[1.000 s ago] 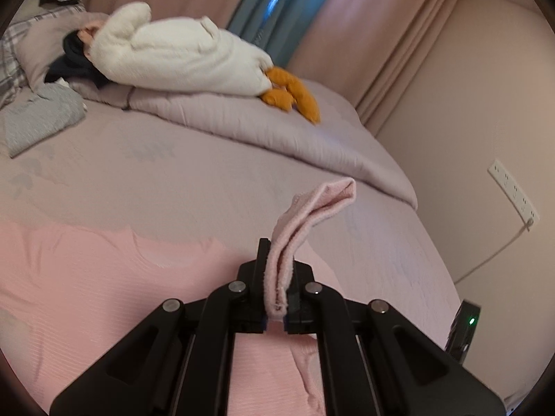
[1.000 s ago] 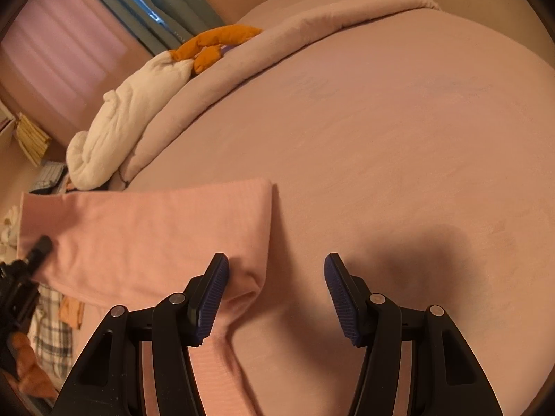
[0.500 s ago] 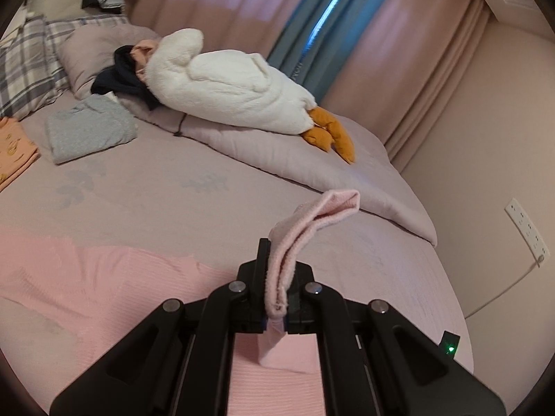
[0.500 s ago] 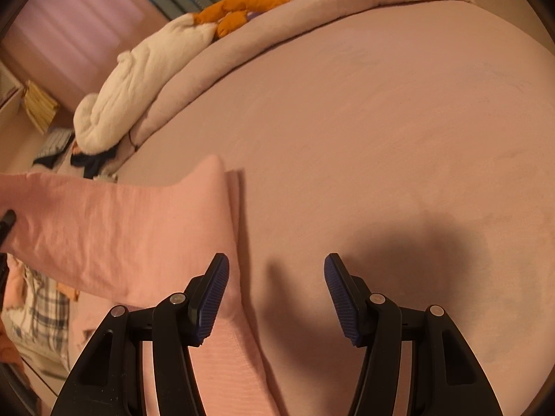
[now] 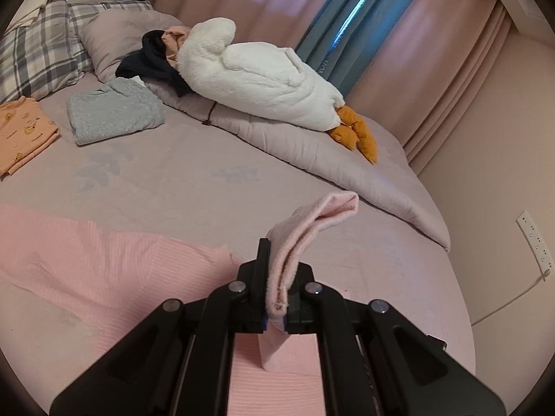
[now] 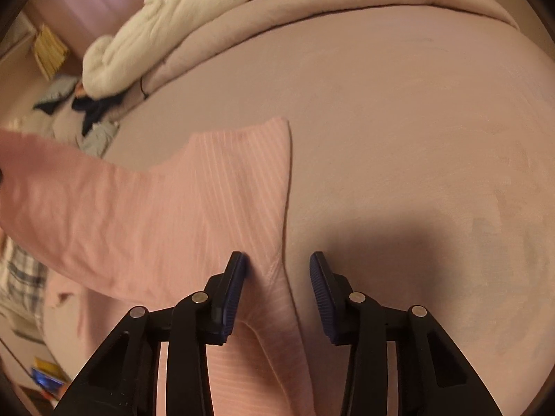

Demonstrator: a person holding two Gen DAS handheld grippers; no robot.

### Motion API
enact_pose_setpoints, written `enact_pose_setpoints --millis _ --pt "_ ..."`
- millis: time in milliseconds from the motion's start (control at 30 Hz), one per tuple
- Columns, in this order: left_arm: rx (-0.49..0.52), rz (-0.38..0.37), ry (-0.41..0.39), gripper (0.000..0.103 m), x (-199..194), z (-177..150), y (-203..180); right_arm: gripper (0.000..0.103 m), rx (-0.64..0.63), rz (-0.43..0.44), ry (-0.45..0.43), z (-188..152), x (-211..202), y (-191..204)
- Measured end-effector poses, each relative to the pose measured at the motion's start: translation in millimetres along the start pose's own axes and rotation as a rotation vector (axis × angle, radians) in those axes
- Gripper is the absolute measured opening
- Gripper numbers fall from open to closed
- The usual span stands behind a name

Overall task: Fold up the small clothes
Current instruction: 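Carry the held sleeve across the shirt body with the left gripper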

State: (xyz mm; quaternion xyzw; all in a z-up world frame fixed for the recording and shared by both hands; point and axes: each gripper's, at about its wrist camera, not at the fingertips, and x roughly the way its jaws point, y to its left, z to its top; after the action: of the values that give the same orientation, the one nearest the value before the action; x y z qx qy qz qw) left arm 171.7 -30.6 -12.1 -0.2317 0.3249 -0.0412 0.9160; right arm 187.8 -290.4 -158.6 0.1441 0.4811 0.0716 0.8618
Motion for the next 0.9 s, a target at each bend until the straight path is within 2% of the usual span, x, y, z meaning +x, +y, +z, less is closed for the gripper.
enact_pose_setpoints --millis 200,900 --pt "0.001 0.037 0.014 0.004 5 -4 14 0.042 -0.041 -0.048 -0.005 0 2 5" --pt "-0.024 0.128 0.067 0.004 17 -13 65 0.042 -0.053 -0.066 0.001 0 4 6"
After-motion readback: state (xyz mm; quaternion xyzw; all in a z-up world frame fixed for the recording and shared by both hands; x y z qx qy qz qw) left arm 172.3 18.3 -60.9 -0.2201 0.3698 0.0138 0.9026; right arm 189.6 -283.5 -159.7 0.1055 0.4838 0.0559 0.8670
